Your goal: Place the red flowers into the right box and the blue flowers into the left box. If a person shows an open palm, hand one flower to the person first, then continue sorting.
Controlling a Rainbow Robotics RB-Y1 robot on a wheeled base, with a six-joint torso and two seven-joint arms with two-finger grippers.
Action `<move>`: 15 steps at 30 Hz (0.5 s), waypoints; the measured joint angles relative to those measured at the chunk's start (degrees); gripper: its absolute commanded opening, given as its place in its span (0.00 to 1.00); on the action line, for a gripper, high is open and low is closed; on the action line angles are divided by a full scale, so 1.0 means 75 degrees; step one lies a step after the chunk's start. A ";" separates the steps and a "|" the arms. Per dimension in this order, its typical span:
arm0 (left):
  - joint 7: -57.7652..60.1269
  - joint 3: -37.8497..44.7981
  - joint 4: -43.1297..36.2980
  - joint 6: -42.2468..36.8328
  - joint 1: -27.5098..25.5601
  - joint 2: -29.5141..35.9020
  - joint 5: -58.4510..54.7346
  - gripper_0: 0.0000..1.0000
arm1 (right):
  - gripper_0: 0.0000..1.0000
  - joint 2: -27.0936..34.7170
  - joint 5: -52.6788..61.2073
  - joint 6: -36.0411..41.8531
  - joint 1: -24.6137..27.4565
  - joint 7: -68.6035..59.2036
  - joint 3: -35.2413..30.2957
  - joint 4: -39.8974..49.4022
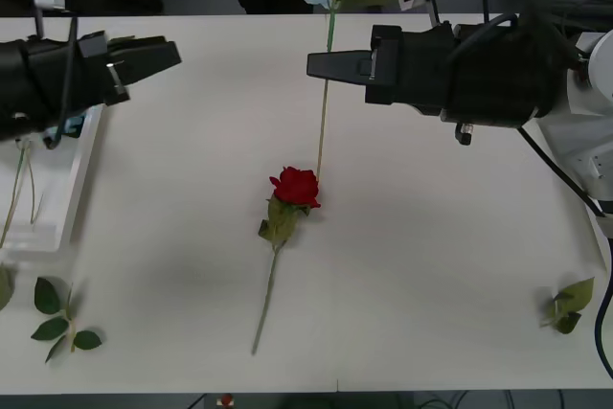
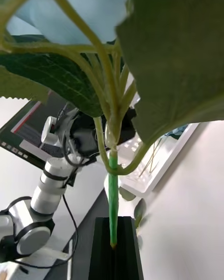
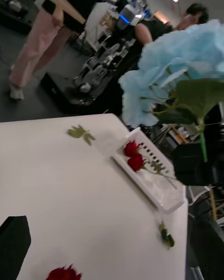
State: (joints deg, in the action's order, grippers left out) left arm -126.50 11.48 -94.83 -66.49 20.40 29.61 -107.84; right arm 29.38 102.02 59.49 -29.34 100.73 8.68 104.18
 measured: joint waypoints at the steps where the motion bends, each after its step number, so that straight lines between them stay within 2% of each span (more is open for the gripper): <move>1: 0.0000 -0.0076 -0.0093 0.0023 0.0000 -0.0228 0.0000 1.00 | 0.00 0.0000 0.0000 0.0001 0.0000 0.0073 0.0000 0.0000; 8: -0.0001 -0.0671 -0.0554 0.0027 0.0000 -0.1488 0.0468 1.00 | 0.00 0.0000 0.0000 0.0124 0.0000 0.0098 -0.0001 0.0000; 15: -0.0153 -0.1293 -0.0899 0.0027 -0.0188 -0.2080 0.0660 1.00 | 0.00 0.0000 0.0000 0.0123 0.0000 0.0098 -0.0001 0.0000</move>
State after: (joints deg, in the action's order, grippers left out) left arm -127.64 1.79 -101.57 -66.28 18.99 14.01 -102.89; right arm 29.38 102.02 60.41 -29.34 101.46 8.67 104.18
